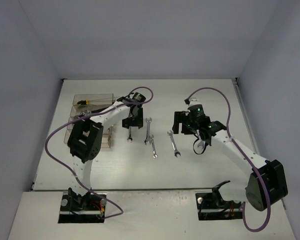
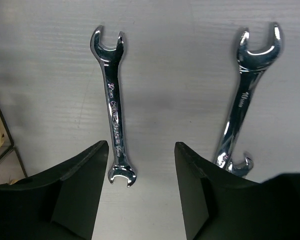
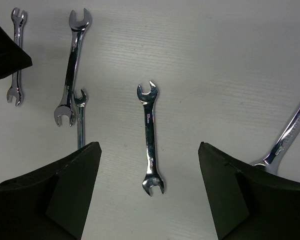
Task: Sort the tools into containers
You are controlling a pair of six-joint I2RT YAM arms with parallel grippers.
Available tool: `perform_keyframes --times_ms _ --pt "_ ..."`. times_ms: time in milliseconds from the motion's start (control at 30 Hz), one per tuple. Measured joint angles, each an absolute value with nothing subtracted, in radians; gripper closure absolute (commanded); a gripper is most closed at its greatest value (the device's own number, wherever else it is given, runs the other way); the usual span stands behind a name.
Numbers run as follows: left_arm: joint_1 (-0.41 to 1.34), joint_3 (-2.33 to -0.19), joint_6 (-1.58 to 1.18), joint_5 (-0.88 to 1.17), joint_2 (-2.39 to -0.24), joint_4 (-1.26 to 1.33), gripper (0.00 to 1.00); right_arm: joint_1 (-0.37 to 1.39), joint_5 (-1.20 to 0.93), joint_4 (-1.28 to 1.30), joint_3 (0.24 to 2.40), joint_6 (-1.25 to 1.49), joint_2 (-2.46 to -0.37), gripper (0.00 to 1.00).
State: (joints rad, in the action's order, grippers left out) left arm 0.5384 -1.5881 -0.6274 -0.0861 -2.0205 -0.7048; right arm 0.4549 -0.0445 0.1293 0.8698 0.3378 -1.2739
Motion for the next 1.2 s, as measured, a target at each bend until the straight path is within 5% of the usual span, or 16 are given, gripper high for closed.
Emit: perform_keyframes --times_ms 367,467,567,933,1200 --pt "0.471 -1.611 -0.627 -0.069 -2.101 -0.723 0.65 0.45 -0.051 0.132 0.846 0.339 -1.239 0.24" --pt "0.471 -1.625 -0.627 -0.06 -2.112 -0.723 0.75 0.45 -0.051 0.132 0.846 0.339 -1.24 0.24" --pt "0.472 -1.631 -0.63 -0.046 -2.117 -0.719 0.99 0.448 -0.052 0.132 0.846 0.338 -1.24 0.24" --pt "0.472 -1.557 -0.65 -0.009 -2.06 -0.708 1.0 0.445 -0.053 0.132 0.846 0.337 -1.24 0.24" --pt "0.472 -1.439 -0.746 0.001 -1.808 -0.725 1.0 0.44 -0.06 0.132 0.841 0.331 -1.239 0.24"
